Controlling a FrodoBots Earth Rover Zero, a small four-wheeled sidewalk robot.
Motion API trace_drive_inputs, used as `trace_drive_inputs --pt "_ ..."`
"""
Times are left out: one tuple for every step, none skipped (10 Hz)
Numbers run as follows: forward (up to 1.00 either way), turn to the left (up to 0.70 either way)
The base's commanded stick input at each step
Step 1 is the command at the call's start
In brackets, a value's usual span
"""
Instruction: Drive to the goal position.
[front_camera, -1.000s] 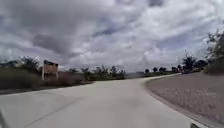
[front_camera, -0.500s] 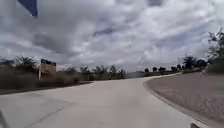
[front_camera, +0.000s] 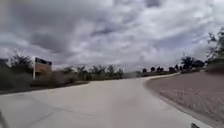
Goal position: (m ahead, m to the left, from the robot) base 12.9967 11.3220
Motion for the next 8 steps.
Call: trace_drive_inputs --pt "0.69 0.01" --pt "0.69 0.01" --pt "0.69 0.01" --pt "0.69 0.01" --pt "0.69 0.01" --pt "0.69 0.01" --pt "0.69 0.01" --pt "0.69 0.01"
